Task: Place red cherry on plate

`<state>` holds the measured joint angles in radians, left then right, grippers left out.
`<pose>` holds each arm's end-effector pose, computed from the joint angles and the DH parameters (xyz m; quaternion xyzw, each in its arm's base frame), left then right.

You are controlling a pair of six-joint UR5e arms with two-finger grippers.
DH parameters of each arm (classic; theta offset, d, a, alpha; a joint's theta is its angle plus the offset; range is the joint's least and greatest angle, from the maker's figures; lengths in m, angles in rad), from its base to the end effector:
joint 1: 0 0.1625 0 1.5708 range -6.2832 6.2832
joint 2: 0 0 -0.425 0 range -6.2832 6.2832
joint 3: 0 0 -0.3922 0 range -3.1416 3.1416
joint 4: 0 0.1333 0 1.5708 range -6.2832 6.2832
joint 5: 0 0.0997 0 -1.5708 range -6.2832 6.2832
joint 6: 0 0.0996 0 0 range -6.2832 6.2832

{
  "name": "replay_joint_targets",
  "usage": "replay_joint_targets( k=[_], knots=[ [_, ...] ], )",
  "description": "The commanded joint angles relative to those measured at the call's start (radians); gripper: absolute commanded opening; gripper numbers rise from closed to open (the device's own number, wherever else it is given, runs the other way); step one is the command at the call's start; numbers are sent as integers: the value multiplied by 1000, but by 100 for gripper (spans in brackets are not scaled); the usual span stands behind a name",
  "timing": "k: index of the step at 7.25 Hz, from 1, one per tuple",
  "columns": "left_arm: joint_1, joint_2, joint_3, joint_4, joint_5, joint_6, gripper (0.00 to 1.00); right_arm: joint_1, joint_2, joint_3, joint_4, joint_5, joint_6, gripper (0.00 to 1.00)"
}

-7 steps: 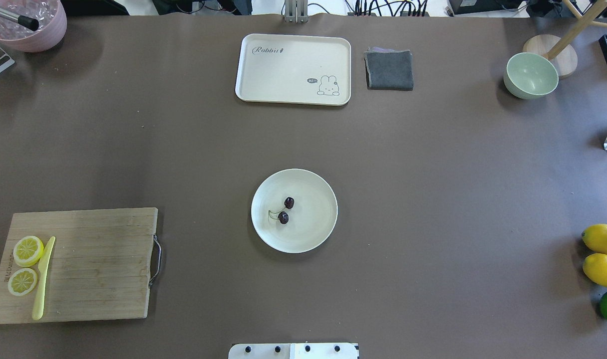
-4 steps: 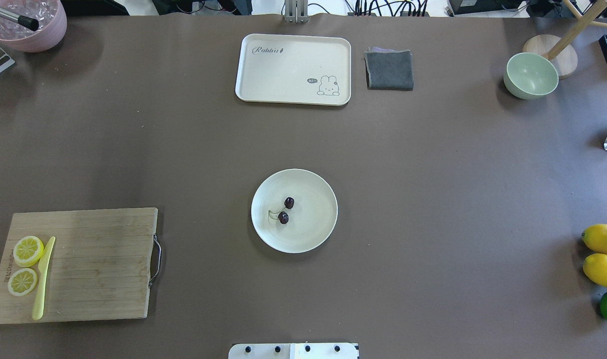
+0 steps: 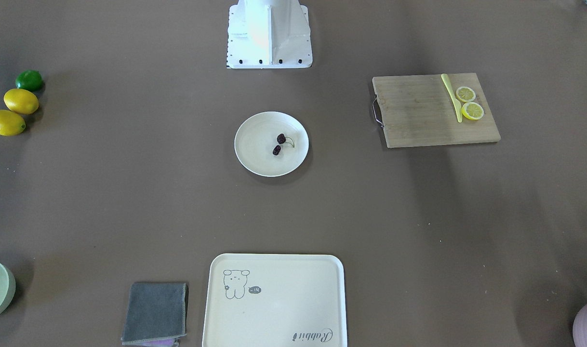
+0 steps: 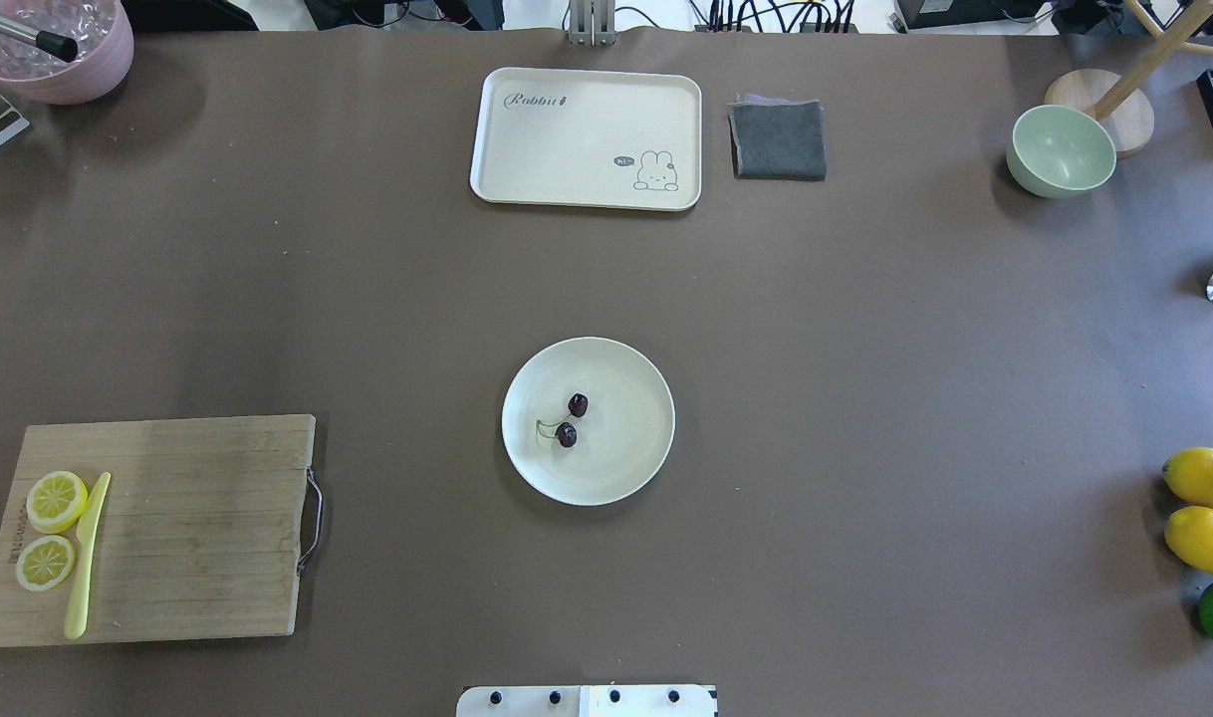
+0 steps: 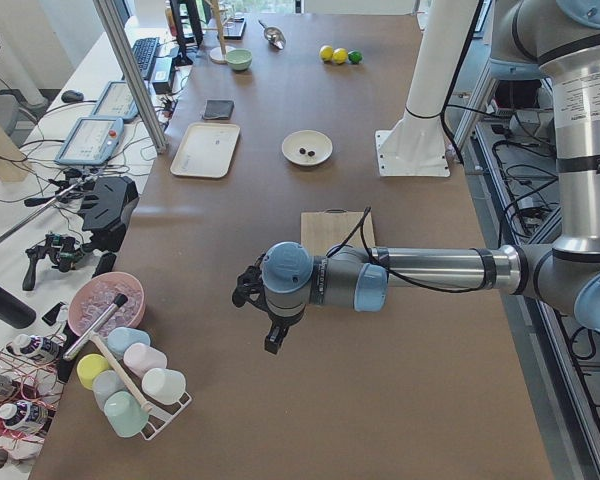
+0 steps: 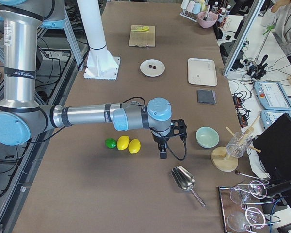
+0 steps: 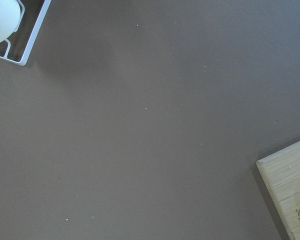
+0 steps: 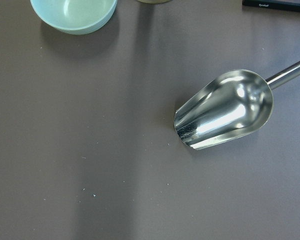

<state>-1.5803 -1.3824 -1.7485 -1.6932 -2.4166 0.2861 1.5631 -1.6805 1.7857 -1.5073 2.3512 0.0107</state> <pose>-0.0627 -0.4184 0.6387 0.1107 0.3978 0.1482 0.8986 0.0597 -0.4541 0.5968 0.0744 -0.3797 -0.0307 0.9216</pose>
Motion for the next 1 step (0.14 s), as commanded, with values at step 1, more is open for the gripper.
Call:
replay_joint_targets(
  k=[1],
  knots=[
    [-1, 0, -5, 1, 8, -1, 98, 0, 2, -8, 2, 5, 2, 100]
  ],
)
